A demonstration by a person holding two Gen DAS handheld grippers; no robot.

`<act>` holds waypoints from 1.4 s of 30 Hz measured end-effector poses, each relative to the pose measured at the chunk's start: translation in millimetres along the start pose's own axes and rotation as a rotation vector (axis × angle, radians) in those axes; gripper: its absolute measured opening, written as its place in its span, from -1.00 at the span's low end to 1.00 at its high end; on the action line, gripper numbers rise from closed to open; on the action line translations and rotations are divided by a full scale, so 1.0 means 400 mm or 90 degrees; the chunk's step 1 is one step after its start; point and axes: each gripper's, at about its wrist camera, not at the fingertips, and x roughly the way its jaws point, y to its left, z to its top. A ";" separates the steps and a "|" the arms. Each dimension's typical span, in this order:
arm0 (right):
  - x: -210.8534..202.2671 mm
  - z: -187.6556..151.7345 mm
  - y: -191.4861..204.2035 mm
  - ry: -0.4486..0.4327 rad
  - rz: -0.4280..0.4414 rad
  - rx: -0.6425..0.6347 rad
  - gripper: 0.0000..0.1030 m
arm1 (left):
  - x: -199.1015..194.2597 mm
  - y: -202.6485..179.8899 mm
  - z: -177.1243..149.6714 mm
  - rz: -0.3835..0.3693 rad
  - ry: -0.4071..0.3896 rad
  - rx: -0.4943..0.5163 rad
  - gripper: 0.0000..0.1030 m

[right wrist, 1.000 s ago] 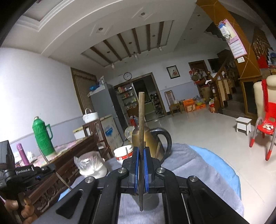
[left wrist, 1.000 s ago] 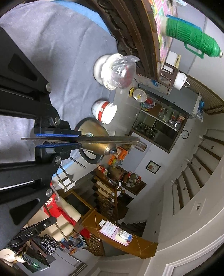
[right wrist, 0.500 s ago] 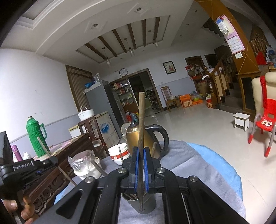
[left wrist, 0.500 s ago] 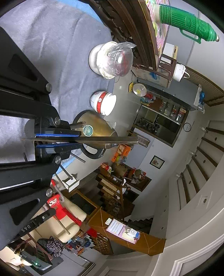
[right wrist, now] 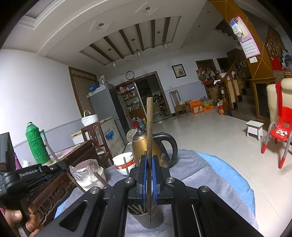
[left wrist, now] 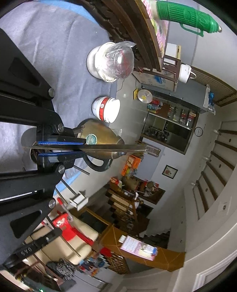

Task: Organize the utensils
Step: 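Lower both chopsticks into the grey cup and open both tools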

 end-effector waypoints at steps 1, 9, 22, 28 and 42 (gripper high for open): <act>0.001 0.002 0.002 -0.001 0.001 0.000 -0.88 | 0.003 -0.001 -0.001 0.004 0.002 0.003 -0.87; -0.002 0.004 0.011 -0.001 0.003 -0.012 -0.88 | 0.019 -0.015 0.001 0.020 0.017 0.018 -0.87; -0.003 0.020 0.037 -0.015 0.014 -0.030 -0.88 | 0.009 0.001 0.036 -0.024 -0.012 -0.014 -0.87; 0.031 0.017 0.035 -0.019 0.012 -0.030 -0.88 | 0.043 -0.009 0.049 -0.028 -0.018 -0.013 -0.87; 0.159 -0.055 0.043 0.039 0.011 -0.049 -0.88 | 0.167 -0.033 -0.009 -0.008 0.027 0.033 -0.87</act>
